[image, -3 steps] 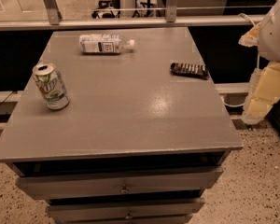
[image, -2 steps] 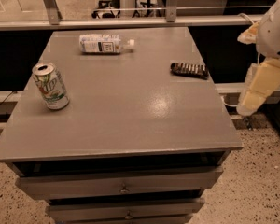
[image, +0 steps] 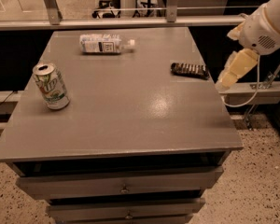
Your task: Move rxbar chocolate near 7up can
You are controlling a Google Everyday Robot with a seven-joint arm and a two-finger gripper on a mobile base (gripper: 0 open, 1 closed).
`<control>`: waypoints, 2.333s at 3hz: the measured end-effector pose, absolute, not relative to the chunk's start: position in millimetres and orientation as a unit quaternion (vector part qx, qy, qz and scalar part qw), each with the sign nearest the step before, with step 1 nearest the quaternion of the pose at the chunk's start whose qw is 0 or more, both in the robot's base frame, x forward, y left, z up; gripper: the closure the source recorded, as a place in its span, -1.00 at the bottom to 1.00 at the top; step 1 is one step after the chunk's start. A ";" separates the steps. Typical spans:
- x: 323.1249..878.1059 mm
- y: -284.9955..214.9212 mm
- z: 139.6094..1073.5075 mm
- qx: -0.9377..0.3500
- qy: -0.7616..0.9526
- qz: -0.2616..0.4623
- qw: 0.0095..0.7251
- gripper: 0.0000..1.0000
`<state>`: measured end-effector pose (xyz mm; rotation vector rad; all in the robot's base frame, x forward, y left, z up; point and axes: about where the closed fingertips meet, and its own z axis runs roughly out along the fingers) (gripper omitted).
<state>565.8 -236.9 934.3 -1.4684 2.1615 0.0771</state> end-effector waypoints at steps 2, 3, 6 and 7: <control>635.4 -229.8 888.7 -0.499 0.808 0.064 0.306 -1.00; 659.5 -220.2 870.2 -0.487 0.810 0.080 0.316 -1.00; 686.1 -215.1 839.3 -0.442 0.831 0.133 0.310 0.33; 683.2 -209.2 853.9 -0.443 0.823 0.161 0.318 0.81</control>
Offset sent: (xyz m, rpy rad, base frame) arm 0.1086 0.0143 -0.0670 0.2021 -0.0520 -0.0945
